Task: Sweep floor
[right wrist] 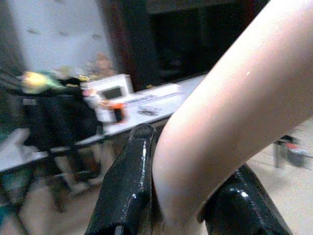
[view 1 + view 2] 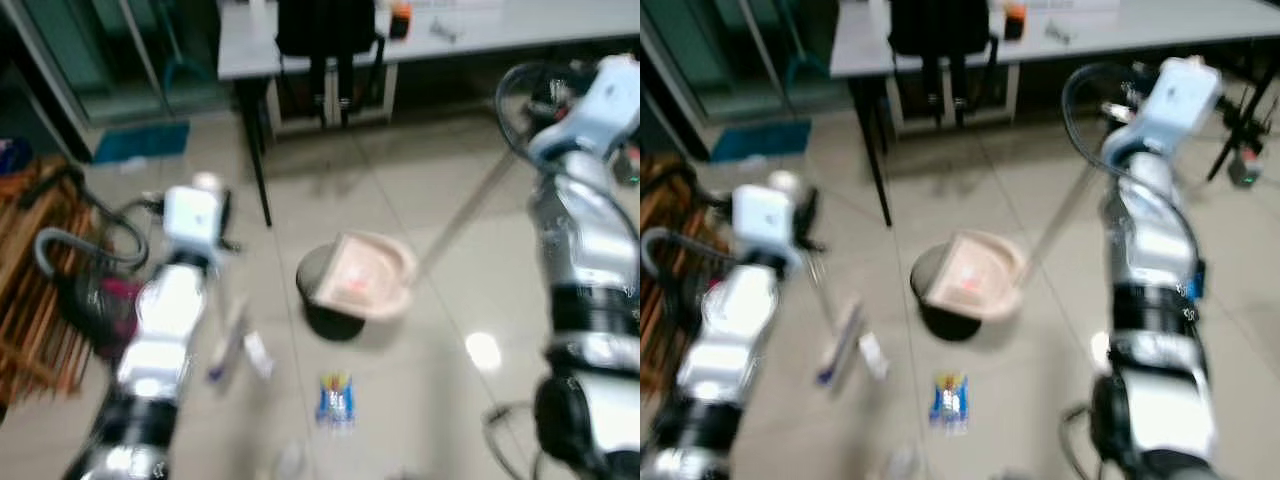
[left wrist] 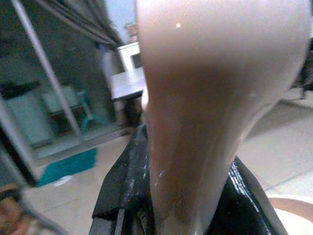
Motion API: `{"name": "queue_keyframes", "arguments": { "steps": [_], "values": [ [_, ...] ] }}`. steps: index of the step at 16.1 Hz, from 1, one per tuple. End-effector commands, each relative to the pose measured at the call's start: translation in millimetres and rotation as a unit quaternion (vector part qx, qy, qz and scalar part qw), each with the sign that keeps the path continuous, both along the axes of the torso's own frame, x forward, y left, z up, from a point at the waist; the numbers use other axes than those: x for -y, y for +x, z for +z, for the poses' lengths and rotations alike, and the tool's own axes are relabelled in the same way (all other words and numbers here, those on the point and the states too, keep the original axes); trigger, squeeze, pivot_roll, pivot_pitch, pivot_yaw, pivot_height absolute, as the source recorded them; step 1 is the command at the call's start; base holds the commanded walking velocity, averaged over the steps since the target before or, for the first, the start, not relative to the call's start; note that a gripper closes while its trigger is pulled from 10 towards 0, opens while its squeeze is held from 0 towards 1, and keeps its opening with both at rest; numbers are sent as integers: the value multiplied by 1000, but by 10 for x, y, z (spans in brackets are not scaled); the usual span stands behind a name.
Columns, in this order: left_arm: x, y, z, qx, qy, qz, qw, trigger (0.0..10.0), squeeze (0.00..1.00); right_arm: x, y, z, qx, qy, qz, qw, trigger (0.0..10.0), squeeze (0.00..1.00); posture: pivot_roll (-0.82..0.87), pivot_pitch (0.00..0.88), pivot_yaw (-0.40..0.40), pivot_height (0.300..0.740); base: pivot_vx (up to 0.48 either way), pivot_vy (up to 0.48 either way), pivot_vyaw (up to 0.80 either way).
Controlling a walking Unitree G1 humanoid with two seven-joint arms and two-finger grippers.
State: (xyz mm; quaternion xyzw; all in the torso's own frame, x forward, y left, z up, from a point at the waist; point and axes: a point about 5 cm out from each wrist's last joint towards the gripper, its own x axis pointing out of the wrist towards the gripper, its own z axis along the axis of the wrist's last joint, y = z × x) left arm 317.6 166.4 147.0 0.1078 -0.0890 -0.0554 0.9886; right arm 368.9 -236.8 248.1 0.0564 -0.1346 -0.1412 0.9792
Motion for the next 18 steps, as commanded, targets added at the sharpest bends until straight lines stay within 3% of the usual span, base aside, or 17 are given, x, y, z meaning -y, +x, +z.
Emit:
{"name": "queue_keyframes", "arguments": {
  "steps": [1,4,7,11,15,18],
  "values": [
    [-82,12,136,29,7,9,1000,10000,0,-104,1,220,49,-8,12,999,10000,0,-55,0,56,740,428,0,0],
    [-85,7,123,25,8,8,1000,10000,0,-114,4,218,51,-9,13,999,10000,0,-54,0,55,740,410,0,0],
    [-80,1,91,15,4,5,1000,10000,0,-139,15,224,57,-21,13,998,10000,0,-53,0,56,740,0,0,0],
    [-68,-13,81,18,10,0,1000,10000,0,-316,57,248,85,-46,41,995,10000,0,-51,0,57,740,0,0,0],
    [-66,-21,86,20,14,-1,1000,10000,0,-613,113,222,101,-132,80,983,10000,0,-41,0,52,740,0,0,0],
    [-70,-16,98,22,15,0,1000,10000,0,-896,82,184,132,-208,112,963,10000,0,-37,0,53,740,0,0,0]
  ]
}}
